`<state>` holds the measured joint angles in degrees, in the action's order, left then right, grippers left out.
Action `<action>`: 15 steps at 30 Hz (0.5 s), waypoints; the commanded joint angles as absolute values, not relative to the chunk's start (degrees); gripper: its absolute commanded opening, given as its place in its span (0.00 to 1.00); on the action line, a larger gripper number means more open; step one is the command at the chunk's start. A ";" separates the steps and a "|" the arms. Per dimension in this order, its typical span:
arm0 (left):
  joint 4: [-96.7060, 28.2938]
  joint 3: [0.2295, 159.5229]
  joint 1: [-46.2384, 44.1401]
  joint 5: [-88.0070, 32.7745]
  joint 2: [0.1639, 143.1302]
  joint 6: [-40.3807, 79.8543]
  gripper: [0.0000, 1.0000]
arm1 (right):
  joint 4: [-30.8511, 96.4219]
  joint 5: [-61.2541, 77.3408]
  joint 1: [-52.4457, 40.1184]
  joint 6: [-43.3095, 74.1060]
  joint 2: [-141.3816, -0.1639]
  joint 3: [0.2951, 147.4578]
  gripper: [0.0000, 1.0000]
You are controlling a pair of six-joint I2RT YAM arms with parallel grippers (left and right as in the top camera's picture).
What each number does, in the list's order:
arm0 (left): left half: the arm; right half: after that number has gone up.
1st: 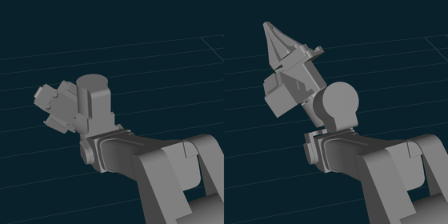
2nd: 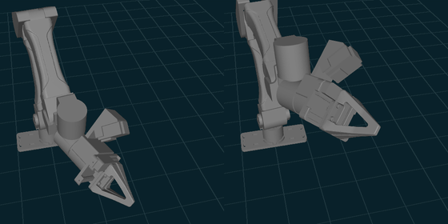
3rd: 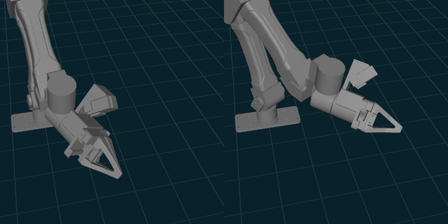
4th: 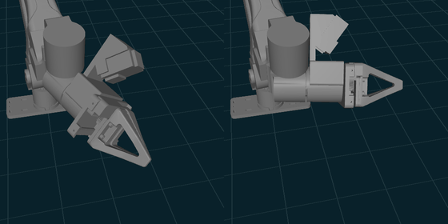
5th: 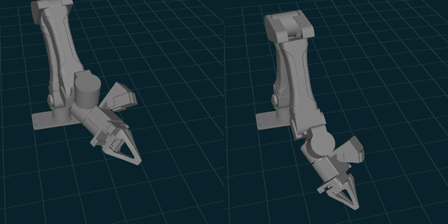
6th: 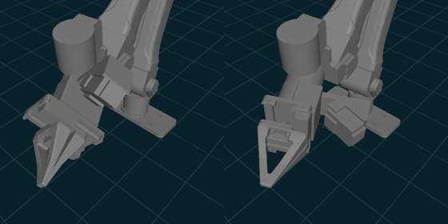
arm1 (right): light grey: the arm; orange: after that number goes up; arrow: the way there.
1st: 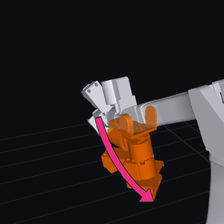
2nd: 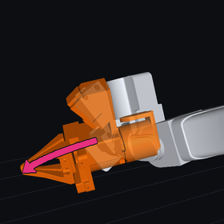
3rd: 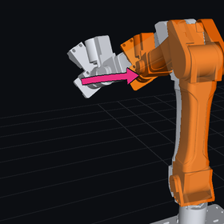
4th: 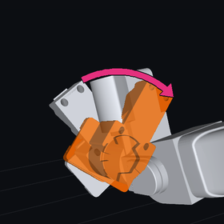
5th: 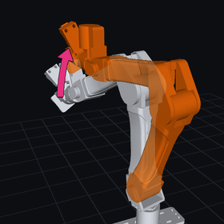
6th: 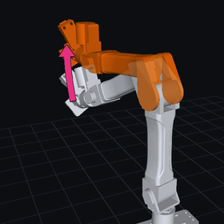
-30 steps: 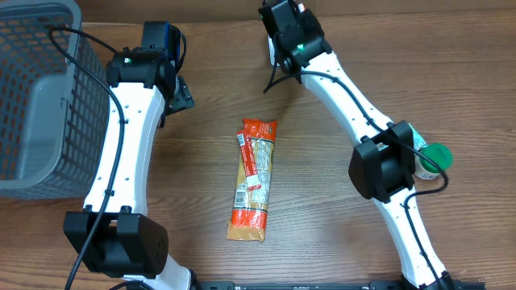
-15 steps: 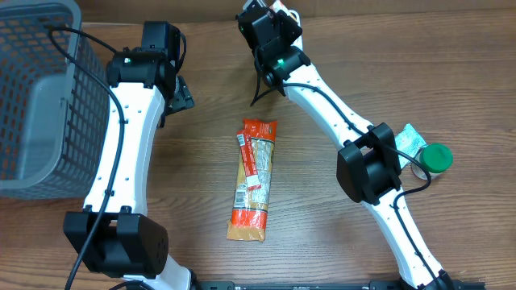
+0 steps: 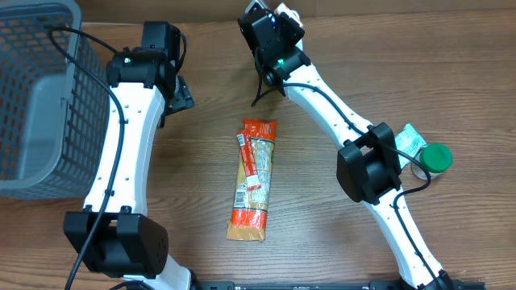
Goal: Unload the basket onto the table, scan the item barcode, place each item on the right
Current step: 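Hold the tissue pack over the white scanner with the right gripper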
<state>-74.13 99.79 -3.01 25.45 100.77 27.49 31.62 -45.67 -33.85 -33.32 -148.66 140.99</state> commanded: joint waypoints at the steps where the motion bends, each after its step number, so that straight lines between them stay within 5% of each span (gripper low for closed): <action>1: -74.06 100.51 -3.40 25.41 100.38 27.66 1.00 | 31.75 -47.99 -34.39 -30.96 -149.29 141.38 0.04; 15: -74.06 100.51 -3.40 25.41 100.38 27.66 1.00 | 31.22 -40.97 -33.34 -28.32 -149.62 141.34 0.04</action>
<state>-74.13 99.79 -3.01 25.45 100.77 27.49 32.58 -42.15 -33.78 -29.43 -148.73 140.99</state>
